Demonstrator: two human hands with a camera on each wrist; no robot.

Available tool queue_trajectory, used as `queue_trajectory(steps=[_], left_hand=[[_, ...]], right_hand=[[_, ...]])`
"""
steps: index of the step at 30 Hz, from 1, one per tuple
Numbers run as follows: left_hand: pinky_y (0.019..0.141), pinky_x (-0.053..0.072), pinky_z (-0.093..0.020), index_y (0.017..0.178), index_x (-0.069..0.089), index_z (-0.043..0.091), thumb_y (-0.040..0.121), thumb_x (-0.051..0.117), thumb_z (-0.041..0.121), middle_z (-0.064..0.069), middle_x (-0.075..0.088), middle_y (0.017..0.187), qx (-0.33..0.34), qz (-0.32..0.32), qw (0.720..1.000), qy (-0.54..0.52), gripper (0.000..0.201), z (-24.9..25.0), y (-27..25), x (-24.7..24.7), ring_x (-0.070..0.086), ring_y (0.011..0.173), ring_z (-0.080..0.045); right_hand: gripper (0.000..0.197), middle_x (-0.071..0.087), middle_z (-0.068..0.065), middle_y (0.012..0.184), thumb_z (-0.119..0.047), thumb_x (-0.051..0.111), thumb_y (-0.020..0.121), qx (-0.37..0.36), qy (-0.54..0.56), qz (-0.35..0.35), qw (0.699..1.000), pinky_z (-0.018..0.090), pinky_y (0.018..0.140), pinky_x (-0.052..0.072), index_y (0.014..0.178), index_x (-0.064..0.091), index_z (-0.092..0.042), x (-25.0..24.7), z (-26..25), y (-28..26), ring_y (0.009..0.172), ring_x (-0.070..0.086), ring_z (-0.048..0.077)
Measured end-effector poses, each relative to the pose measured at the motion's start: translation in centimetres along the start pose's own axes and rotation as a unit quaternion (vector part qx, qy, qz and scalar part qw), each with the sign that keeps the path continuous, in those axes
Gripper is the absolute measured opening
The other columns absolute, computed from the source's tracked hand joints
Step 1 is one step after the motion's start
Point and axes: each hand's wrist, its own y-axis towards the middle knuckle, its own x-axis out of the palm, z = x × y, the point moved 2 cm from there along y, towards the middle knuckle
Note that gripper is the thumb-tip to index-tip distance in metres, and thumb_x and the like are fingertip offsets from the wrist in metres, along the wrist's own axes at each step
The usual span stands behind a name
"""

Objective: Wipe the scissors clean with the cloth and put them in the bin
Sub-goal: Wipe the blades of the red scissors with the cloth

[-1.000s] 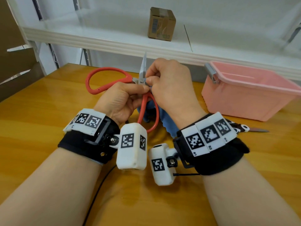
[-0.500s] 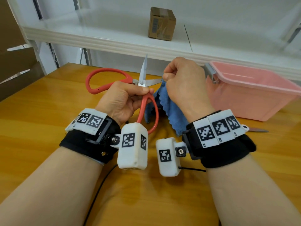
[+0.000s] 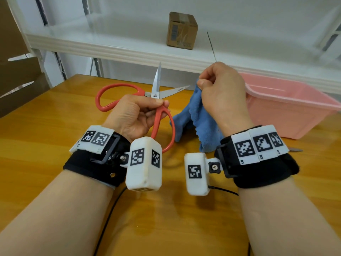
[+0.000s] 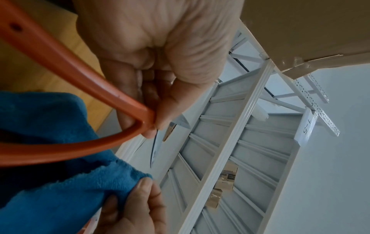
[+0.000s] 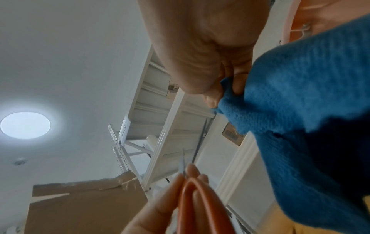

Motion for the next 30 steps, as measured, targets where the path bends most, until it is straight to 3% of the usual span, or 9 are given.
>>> queue_trajectory(steps=[5, 9, 14, 20, 30], left_hand=[[0.074, 0.061, -0.034, 0.081, 0.063, -0.007, 0.08, 0.06, -0.01, -0.018, 0.07, 0.076, 0.006, 0.006, 0.999, -0.032, 0.005, 0.1, 0.0, -0.1, 0.072, 0.073, -0.023], [0.068, 0.061, -0.031, 0.084, 0.063, -0.007, 0.074, 0.063, -0.009, -0.018, 0.07, 0.079, 0.003, 0.002, 1.0, -0.027, 0.01, 0.1, 0.0, -0.1, 0.072, 0.074, -0.023], [0.071, 0.061, -0.03, 0.088, 0.063, -0.009, 0.08, 0.06, -0.01, -0.017, 0.07, 0.078, 0.017, 0.001, 1.0, 0.001, 0.009, -0.2, 0.1, 0.1, 0.071, 0.071, -0.022], [0.079, 0.059, -0.03, 0.081, 0.066, -0.008, 0.084, 0.057, -0.01, -0.015, 0.071, 0.076, 0.028, -0.004, 0.999, 0.034, 0.009, -0.2, 0.1, 0.2, 0.068, 0.071, -0.021], [0.076, 0.06, -0.031, 0.084, 0.063, -0.009, 0.083, 0.058, -0.011, -0.015, 0.07, 0.074, 0.024, -0.008, 0.998, 0.055, 0.006, -0.4, 0.1, 0.4, 0.068, 0.071, -0.022]], right_hand=[[0.006, 0.063, -0.01, 0.09, -0.015, 0.063, 0.093, 0.019, 0.043, 0.005, 0.999, 0.023, 0.079, 0.049, 0.094, 0.068, -0.019, -1.0, 0.3, 0.2, 0.09, 0.061, 0.008], [0.008, 0.063, -0.012, 0.087, -0.016, 0.065, 0.087, 0.016, 0.037, -0.009, 0.999, 0.027, 0.079, 0.053, 0.09, 0.068, -0.023, -1.1, -0.1, 0.1, 0.087, 0.062, 0.008], [0.012, 0.067, -0.012, 0.085, -0.015, 0.063, 0.085, -0.033, 0.022, -0.034, 0.999, 0.032, 0.082, 0.055, 0.086, 0.072, -0.023, -0.6, -2.3, -0.8, 0.087, 0.064, 0.008], [0.019, 0.073, -0.004, 0.098, -0.016, 0.057, 0.093, -0.106, -0.036, -0.084, 0.99, 0.032, 0.089, 0.05, 0.097, 0.075, -0.018, 1.4, -4.3, -2.4, 0.097, 0.064, 0.014], [0.024, 0.072, -0.002, 0.108, -0.01, 0.053, 0.094, -0.048, -0.065, -0.057, 0.995, 0.03, 0.091, 0.05, 0.102, 0.075, -0.018, 0.8, -2.0, -1.3, 0.107, 0.063, 0.017]])
